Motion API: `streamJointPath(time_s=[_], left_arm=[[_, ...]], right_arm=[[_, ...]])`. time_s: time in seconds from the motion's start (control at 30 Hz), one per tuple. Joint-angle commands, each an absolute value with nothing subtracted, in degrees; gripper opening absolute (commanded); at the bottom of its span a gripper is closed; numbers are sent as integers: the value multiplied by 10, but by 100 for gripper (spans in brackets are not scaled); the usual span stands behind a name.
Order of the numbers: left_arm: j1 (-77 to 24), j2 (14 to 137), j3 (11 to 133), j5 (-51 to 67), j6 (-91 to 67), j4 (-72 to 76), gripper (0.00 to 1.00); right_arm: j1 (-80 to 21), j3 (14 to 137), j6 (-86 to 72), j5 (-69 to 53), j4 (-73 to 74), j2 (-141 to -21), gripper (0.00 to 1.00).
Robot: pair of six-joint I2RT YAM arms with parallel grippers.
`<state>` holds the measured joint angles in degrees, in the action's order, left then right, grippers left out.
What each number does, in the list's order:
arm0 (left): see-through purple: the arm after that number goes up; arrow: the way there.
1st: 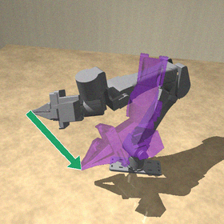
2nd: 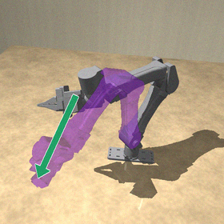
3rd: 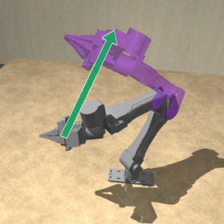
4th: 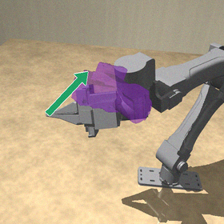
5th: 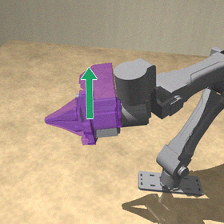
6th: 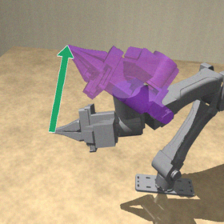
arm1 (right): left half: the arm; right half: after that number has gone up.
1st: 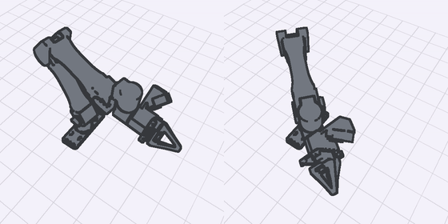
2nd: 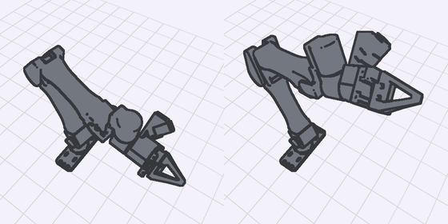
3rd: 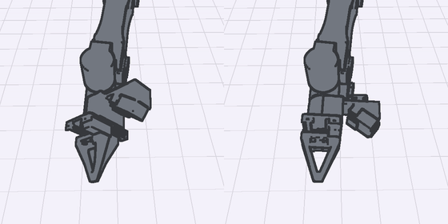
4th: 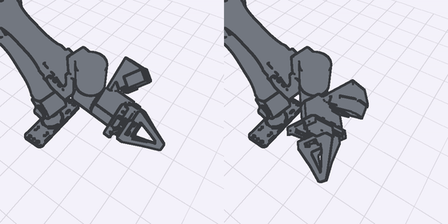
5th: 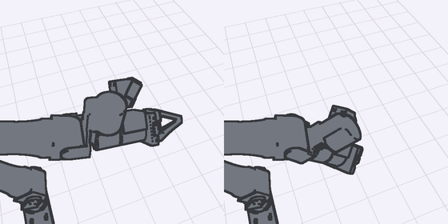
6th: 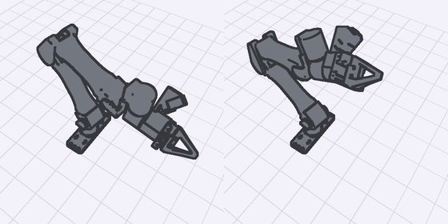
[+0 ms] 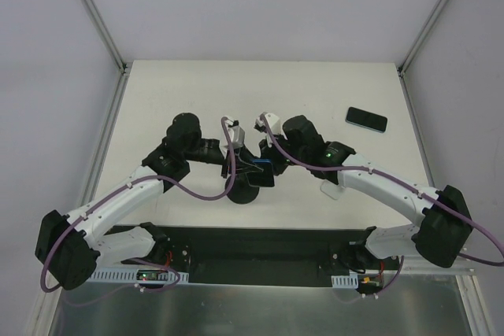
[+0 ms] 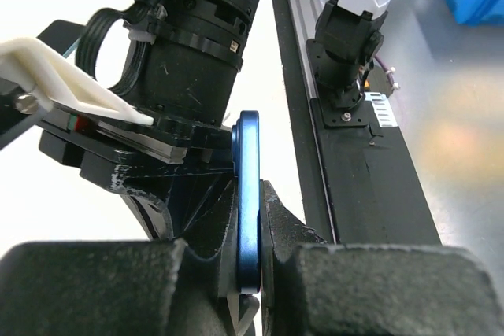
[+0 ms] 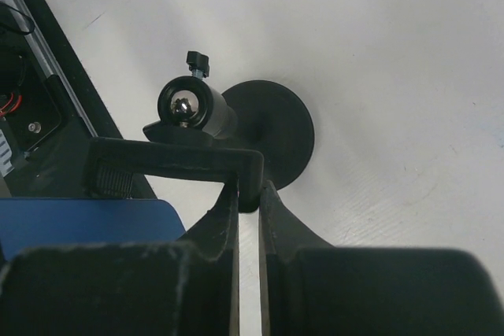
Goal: Place the phone on the phone stand
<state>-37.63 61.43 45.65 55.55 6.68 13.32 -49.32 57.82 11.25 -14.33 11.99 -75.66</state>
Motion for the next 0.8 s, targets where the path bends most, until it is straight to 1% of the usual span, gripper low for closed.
streamJointPath(time_s=[0.0, 0.03, 0.1, 0.27, 0.4, 0.53, 0.63, 0.67, 0.77], left_arm=[[-345, 630, 480, 640, 30, 255, 0], [-345, 637, 483, 681, 22, 263, 0], [-345, 659, 500, 705, 1, 266, 0], [-340, 664, 497, 678, 45, 225, 0], [-319, 679, 523, 671, 76, 145, 0], [-301, 679, 522, 665, 80, 136, 0], [-300, 672, 532, 631, 82, 86, 0], [-300, 662, 529, 614, 63, 82, 0], [-302, 619, 489, 507, 20, 69, 0]], right_arm=[[-484, 571, 127, -226, 73, -727, 1], [-480, 571, 127, -233, 68, -728, 1], [-475, 575, 129, -250, 66, -732, 1], [-472, 572, 141, -284, 60, -723, 1], [-466, 571, 149, -295, 58, -722, 1], [-462, 570, 153, -287, 51, -721, 1], [-462, 551, 131, -236, 27, -706, 1], [-462, 543, 123, -192, 13, -693, 1], [-463, 497, 80, -101, -49, -664, 1]])
